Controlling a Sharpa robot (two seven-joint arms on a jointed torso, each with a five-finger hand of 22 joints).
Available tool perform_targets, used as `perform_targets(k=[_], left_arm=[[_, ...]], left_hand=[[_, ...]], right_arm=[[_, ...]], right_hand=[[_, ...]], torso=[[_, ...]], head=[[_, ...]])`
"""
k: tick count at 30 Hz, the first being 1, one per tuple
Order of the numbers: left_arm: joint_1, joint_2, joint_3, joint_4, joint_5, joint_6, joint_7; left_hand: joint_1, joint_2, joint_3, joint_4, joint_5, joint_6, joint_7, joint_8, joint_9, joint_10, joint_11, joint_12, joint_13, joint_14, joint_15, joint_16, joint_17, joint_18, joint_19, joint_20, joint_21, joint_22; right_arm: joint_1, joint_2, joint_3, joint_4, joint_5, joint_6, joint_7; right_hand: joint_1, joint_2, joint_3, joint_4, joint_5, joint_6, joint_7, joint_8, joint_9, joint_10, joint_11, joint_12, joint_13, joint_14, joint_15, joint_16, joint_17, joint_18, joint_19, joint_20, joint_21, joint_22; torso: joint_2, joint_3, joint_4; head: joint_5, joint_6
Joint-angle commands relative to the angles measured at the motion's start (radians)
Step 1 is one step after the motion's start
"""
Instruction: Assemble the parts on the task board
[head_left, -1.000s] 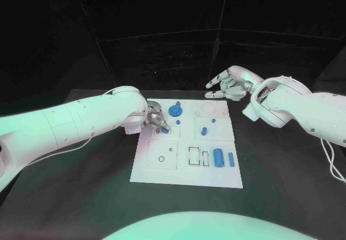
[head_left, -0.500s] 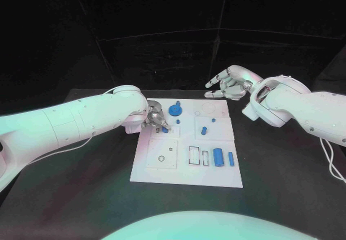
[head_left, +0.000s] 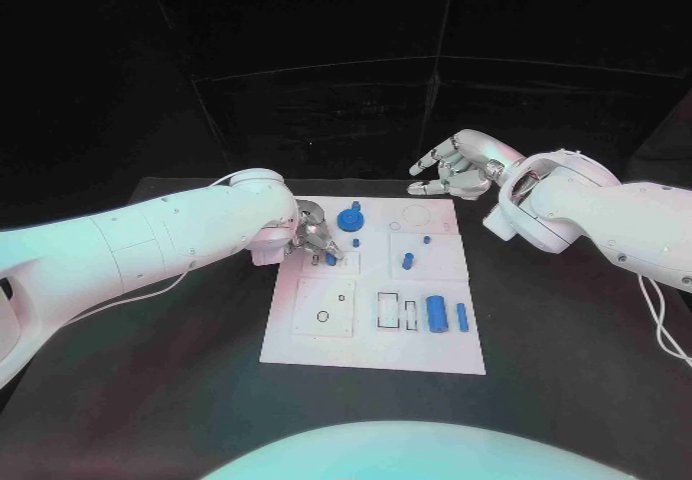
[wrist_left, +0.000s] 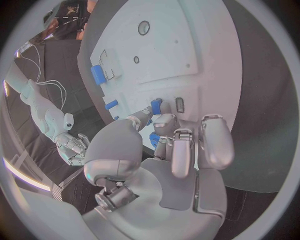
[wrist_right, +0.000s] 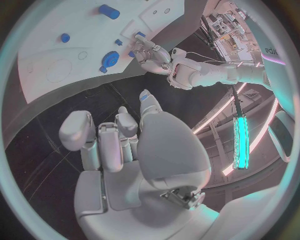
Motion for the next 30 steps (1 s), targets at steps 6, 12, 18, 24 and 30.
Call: perform_targets(k=[6, 12, 18, 24, 30], left_arm=[[-0.001, 0.011, -0.002, -0.016, -0.007, 0.026, -0.010], [-0.001, 0.018, -0.002, -0.025, -0.007, 0.030, -0.011], [-0.001, 0.023, -0.002, -0.037, -0.007, 0.036, -0.011], [-0.001, 0.023, -0.002, -0.040, -0.007, 0.037, -0.012], [-0.001, 0.010, -0.001, -0.028, -0.007, 0.014, -0.011]], left_hand=[[-0.021, 0.006, -0.028, 0.021, -0.001, 0.002, 0.004, 0.009, 0.004, 0.004, -0.008, 0.007, 0.002, 0.103, -0.009, 0.005, 0.258, -0.012, 0.004, -0.009, 0.003, 0.005], [-0.026, 0.009, -0.039, 0.031, -0.001, 0.002, 0.003, 0.011, 0.005, 0.004, -0.009, 0.008, 0.001, 0.103, -0.009, 0.005, 0.259, -0.012, 0.004, -0.009, 0.003, 0.006], [-0.031, 0.010, -0.051, 0.040, -0.001, 0.002, 0.003, 0.013, 0.006, 0.003, -0.009, 0.008, 0.000, 0.103, -0.009, 0.005, 0.259, -0.013, 0.005, -0.010, 0.003, 0.008], [-0.051, -0.004, -0.108, 0.067, -0.002, 0.004, 0.002, 0.019, 0.009, 0.003, -0.009, 0.011, -0.001, 0.103, -0.010, 0.006, 0.260, -0.013, 0.005, -0.010, 0.004, 0.011], [-0.078, -0.031, -0.218, 0.111, -0.015, 0.007, -0.002, 0.027, 0.012, 0.004, -0.012, 0.014, -0.003, 0.104, -0.012, 0.007, 0.263, -0.014, 0.007, -0.012, 0.005, 0.016]], right_arm=[[0.002, 0.002, 0.001, -0.001, 0.003, 0.006, 0.004], [0.002, 0.002, 0.001, -0.001, 0.003, 0.008, 0.003], [0.002, 0.002, 0.001, -0.001, 0.003, 0.009, 0.003], [0.002, 0.002, 0.001, -0.001, 0.003, 0.010, 0.003], [0.002, 0.002, 0.001, -0.003, 0.003, 0.011, 0.004]], right_hand=[[0.004, 0.009, -0.008, 0.000, 0.006, 0.003, 0.000, 0.005, 0.001, -0.007, 0.000, -0.007, -0.002, 0.050, -0.004, -0.002, 0.032, 0.013, -0.004, -0.001, -0.008, -0.003], [0.003, 0.009, -0.009, 0.001, 0.005, 0.003, 0.001, 0.005, 0.001, -0.007, 0.000, -0.008, -0.002, 0.050, -0.004, -0.003, 0.031, 0.013, -0.005, -0.001, -0.009, -0.005], [0.002, 0.009, -0.011, 0.002, 0.004, 0.003, 0.001, 0.005, 0.001, -0.008, 0.000, -0.009, -0.003, 0.050, -0.004, -0.004, 0.030, 0.014, -0.006, -0.001, -0.011, -0.008], [-0.001, 0.009, -0.016, 0.005, 0.001, 0.002, 0.001, 0.006, 0.001, -0.008, 0.001, -0.009, -0.004, 0.050, -0.004, -0.005, 0.030, 0.014, -0.006, -0.001, -0.012, -0.009], [-0.003, 0.010, -0.020, 0.007, -0.002, 0.002, 0.001, 0.006, 0.001, -0.009, 0.001, -0.010, -0.004, 0.050, -0.004, -0.005, 0.030, 0.014, -0.006, -0.001, -0.012, -0.010]], torso=[[0.000, -0.0002, -0.0002], [0.000, -0.0001, 0.0001], [0.000, -0.0005, 0.0000], [-0.001, -0.0010, 0.0001], [0.000, -0.0016, 0.0008]], head=[[-0.002, 0.000], [-0.003, -0.001], [-0.004, -0.001], [-0.006, -0.002], [-0.009, -0.004]])
